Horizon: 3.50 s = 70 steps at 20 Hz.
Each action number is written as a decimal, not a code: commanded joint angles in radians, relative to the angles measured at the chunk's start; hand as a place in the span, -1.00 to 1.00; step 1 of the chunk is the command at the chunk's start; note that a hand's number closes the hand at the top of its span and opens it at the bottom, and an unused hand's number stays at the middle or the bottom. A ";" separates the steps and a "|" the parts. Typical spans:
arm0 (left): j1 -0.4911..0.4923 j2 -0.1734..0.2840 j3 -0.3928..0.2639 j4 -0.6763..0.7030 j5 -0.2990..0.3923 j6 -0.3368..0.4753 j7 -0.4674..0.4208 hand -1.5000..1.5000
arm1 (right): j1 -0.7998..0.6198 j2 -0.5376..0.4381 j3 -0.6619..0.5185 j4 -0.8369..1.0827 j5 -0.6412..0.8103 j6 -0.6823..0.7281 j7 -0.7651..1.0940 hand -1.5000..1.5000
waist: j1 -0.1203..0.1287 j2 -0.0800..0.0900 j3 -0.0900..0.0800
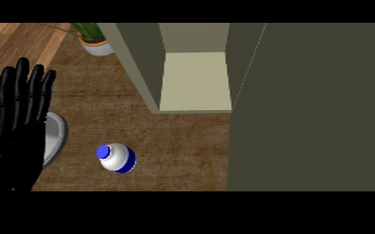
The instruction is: Pick up the bottled water, place it into the cabinet and close the cabinet
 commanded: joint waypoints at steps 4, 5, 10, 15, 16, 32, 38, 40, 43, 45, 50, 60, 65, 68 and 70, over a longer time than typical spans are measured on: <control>0.015 0.067 0.078 -0.056 0.174 -0.125 0.033 -1.00 | 0.108 0.052 0.038 -0.177 0.020 -0.043 0.043 -1.00 | 0.001 0.043 -0.024; 0.034 0.064 0.075 0.018 0.184 -0.160 -0.044 -1.00 | 0.126 0.061 0.061 -0.222 0.051 -0.064 0.083 -1.00 | -0.002 0.044 -0.024; 0.126 0.031 0.064 -0.015 0.331 -0.161 0.117 -1.00 | 0.247 0.013 0.193 -0.276 -0.138 0.120 0.163 -1.00 | 0.000 0.041 -0.024; 0.319 0.063 0.117 -0.190 0.437 -0.228 0.168 -1.00 | 0.404 -0.001 0.199 -0.398 -0.151 0.150 0.121 -1.00 | 0.007 0.042 -0.023; 0.283 0.074 0.109 -0.222 0.426 -0.185 0.245 -1.00 | 0.435 0.057 0.328 -0.398 -0.045 0.116 0.100 -1.00 | 0.004 0.042 -0.023; 0.321 0.055 0.188 0.114 0.300 -0.302 0.089 -1.00 | 0.702 -0.015 0.444 -0.528 0.015 0.145 -0.007 -1.00 | -0.014 0.042 -0.024; 0.217 0.065 0.156 0.348 0.242 -0.345 0.048 -1.00 | 0.740 -0.028 0.518 -0.504 0.063 0.126 -0.069 -1.00 | -0.021 0.044 -0.025; 0.218 0.023 0.129 0.403 0.227 -0.331 0.031 -1.00 | 0.801 -0.086 0.451 -0.547 0.004 0.154 -0.105 -1.00 | -0.027 0.043 -0.024; 0.190 0.052 0.190 0.577 0.267 -0.396 -0.046 -1.00 | 0.801 -0.086 0.452 -0.546 0.003 0.134 -0.121 -1.00 | -0.022 0.045 -0.025; 0.129 0.039 0.192 0.664 0.241 -0.383 -0.085 -1.00 | 0.854 -0.112 0.481 -0.553 0.024 0.148 -0.155 -1.00 | -0.027 0.044 -0.025; 0.032 0.029 0.196 0.887 0.168 -0.375 -0.207 -1.00 | 0.890 -0.152 0.490 -0.558 0.030 0.145 -0.214 -1.00 | -0.033 0.044 -0.025; -0.051 0.031 0.165 1.258 0.056 -0.464 -0.543 -1.00 | 0.957 -0.204 0.525 -0.573 0.064 0.099 -0.255 -1.00 | -0.023 0.045 -0.026; -0.131 -0.008 0.166 1.437 0.038 -0.479 -0.662 1.00 | 0.979 -0.231 0.541 -0.580 0.061 0.082 -0.301 -1.00 | -0.029 0.047 -0.027; -0.178 0.050 0.183 1.530 0.004 -0.479 -0.759 1.00 | 1.010 -0.240 0.593 -0.541 0.108 0.069 -0.365 -1.00 | -0.033 0.046 -0.027; -0.180 -0.007 0.144 1.552 -0.045 -0.406 -0.796 1.00 | 0.994 -0.249 0.570 -0.536 0.085 0.058 -0.354 -1.00 | -0.026 0.047 -0.026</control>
